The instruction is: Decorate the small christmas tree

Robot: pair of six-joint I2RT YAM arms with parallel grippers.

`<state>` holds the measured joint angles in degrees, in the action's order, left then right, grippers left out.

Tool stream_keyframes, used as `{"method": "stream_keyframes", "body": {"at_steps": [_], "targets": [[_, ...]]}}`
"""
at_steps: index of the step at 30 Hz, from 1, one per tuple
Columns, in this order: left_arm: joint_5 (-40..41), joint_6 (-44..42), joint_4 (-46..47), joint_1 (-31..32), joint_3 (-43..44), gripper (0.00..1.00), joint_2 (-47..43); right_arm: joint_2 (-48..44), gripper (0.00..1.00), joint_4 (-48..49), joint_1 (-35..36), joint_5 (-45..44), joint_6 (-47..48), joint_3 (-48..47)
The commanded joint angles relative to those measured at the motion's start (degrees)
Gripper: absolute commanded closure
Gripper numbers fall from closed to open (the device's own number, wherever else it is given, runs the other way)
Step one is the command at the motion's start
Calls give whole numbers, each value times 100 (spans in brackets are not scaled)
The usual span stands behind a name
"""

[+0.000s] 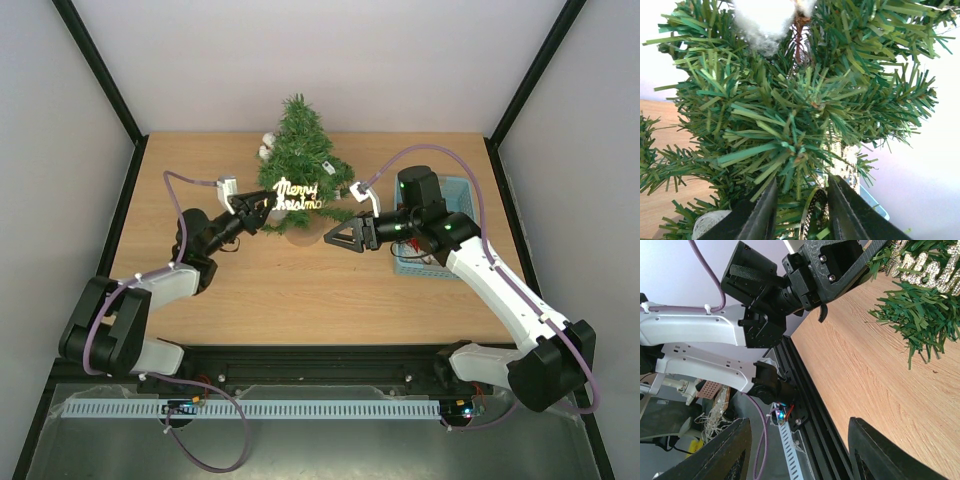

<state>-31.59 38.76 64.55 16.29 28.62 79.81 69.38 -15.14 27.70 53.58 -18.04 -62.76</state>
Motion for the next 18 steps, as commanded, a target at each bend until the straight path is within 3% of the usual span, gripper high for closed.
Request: {"method": "stream_keyframes", "body": {"at_steps": [1,11,18], "targets": [[91,-207,12,-55,105,68,-186,-13,46,-58,-37,56,28,35],[319,-337,-688,-55,84,57,-572,14,46,-27,-37,63,14,62],[561,-555,-1281,-55,-41,56,-1021,14,46,24,-37,83,-25,112]]}}
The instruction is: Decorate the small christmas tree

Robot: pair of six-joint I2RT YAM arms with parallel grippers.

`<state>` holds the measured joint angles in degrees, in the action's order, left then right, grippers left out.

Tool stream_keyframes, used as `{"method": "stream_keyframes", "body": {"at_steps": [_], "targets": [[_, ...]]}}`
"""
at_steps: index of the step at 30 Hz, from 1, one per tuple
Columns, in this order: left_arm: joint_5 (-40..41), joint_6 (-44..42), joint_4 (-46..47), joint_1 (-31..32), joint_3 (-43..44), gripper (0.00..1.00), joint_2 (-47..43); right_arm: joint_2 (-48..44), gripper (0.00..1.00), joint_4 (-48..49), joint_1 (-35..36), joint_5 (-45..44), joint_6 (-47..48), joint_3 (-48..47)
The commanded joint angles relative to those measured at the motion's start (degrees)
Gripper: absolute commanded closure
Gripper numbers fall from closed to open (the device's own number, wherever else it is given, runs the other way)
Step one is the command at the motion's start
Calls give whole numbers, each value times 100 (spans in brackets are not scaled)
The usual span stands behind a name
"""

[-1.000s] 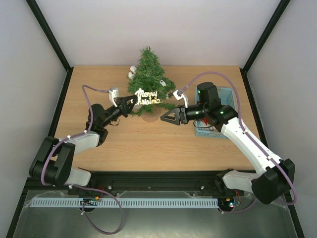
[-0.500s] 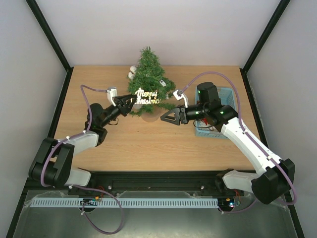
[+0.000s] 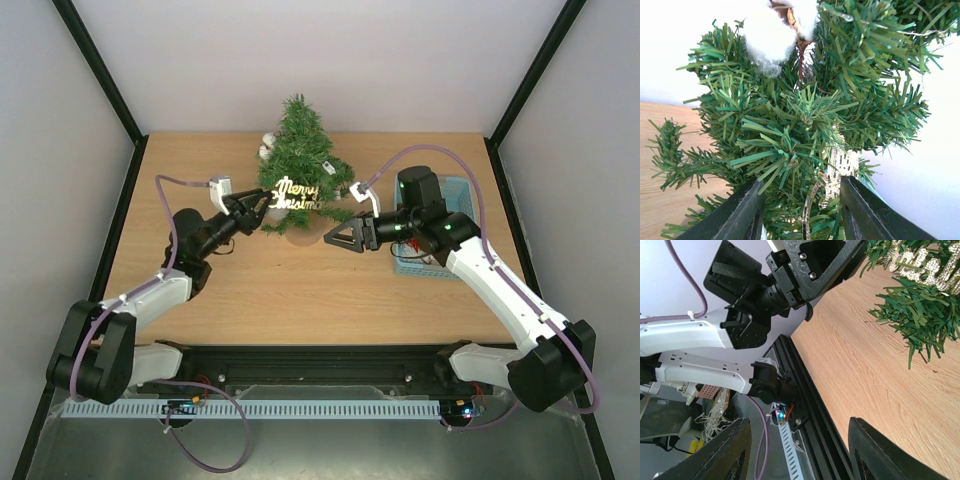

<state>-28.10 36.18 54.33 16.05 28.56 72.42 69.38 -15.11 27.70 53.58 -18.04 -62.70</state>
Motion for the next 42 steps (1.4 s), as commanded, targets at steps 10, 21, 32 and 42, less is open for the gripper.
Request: {"method": "stream_keyframes", "body": {"at_steps": [10,21,32,42], "targets": [[653,-411,-1032,-49,-119,47,-996,-65,46,60,-37,40,-58,172],[1028,-100,-3281,-522,348,38,-2347,-454,40,-57,-37,-227,-155,25],[1267,56,-6058,-542,1336,27,-3245,-1271,26,-912,-36,-1308,-390,-284],[924,446,-7027,-542,1556,1,-3936,-1880,1,-1092,-37,-1613,-1183,-199]]}}
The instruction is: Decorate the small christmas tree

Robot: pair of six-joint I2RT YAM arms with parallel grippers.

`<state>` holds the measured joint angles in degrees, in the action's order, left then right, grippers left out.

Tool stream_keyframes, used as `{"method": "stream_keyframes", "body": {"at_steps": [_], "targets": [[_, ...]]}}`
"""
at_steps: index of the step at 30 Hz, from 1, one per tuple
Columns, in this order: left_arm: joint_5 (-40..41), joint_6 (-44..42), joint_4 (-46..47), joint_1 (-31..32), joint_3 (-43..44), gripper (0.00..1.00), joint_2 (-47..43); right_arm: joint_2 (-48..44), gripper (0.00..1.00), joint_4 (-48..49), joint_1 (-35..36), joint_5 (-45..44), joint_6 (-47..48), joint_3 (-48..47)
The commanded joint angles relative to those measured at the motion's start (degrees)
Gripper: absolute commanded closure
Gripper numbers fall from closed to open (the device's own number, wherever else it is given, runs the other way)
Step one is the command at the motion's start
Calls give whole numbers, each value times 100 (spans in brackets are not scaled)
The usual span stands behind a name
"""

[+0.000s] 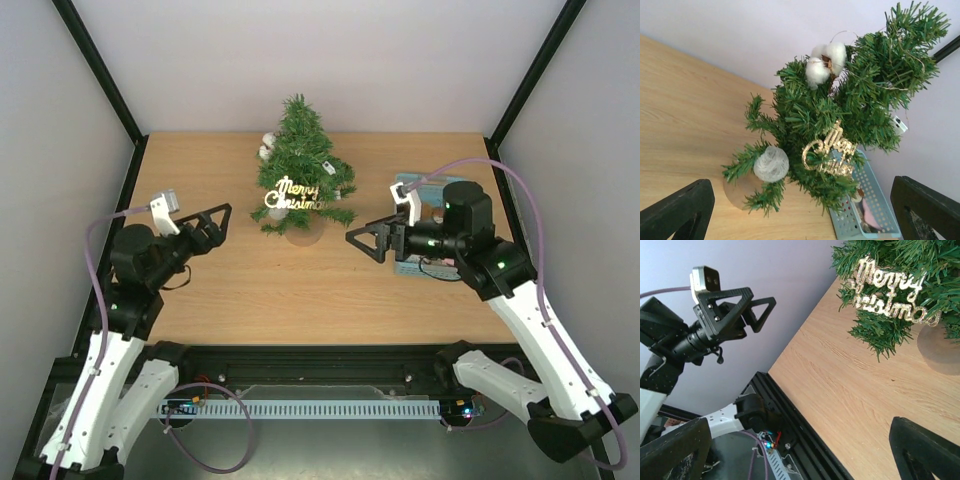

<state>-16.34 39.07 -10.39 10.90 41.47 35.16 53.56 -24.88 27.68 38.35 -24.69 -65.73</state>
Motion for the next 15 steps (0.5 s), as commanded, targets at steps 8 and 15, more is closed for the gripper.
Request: {"method": "stream_keyframes", "body": {"at_steps": [8,15], "targets": [[-392,438,-1155,-26,303,1,-608,-610,1,-510,-30,-305,-612,-18],[-377,453,-1535,-26,486,1,-867,-565,1,-961,-35,-911,-387,-193]]}}
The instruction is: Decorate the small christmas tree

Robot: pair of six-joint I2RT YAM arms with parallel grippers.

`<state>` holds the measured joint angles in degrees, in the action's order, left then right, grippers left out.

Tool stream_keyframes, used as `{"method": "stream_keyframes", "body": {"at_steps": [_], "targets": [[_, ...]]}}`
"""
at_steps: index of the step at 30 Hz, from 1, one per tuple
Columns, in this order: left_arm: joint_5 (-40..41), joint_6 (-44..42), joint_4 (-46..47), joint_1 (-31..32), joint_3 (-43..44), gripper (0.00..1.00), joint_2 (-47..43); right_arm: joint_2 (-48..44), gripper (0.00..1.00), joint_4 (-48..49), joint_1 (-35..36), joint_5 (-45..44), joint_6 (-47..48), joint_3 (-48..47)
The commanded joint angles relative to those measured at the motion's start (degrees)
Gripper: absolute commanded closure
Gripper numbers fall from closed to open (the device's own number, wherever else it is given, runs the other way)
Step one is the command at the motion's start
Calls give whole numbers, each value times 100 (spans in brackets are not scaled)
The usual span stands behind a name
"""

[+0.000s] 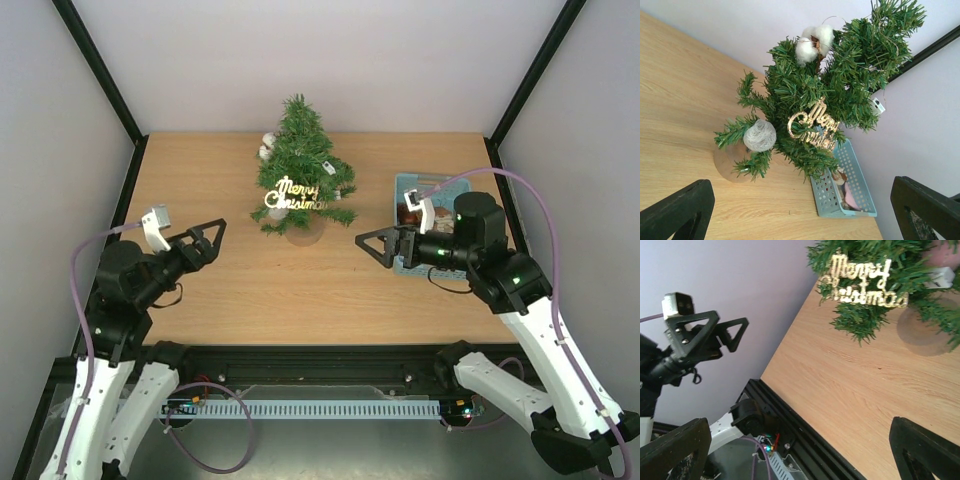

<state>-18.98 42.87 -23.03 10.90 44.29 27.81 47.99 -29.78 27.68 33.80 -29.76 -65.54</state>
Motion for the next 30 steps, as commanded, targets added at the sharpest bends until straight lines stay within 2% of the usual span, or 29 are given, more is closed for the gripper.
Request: {"method": "stream_keyframes", "body": {"at_steps": [1,5,10,20,26,28,30], "targets": [[-122,73,-291,-26,224,1,-124,4,1,-550,-35,-648,142,-206],[-94,-77,-500,-26,440,1,118,0,1,-734,-35,-1387,139,-58],[35,-439,-746,-26,801,1,409,20,1,-569,-35,-1608,76,279],[-149,-496,-268,-26,871,1,1116,357,1,-383,-55,-2522,196,403],[-126,-590,-161,-26,1043,1,1483,928,0,-654,-592,-3303,237,353],[-120,-655,-207,-26,1091,1,1537,1161,2,-799,-704,-3629,211,334],[-79,-727,-265,-27,1117,1,1567,1375,9,-853,-763,-3839,188,384]]}}
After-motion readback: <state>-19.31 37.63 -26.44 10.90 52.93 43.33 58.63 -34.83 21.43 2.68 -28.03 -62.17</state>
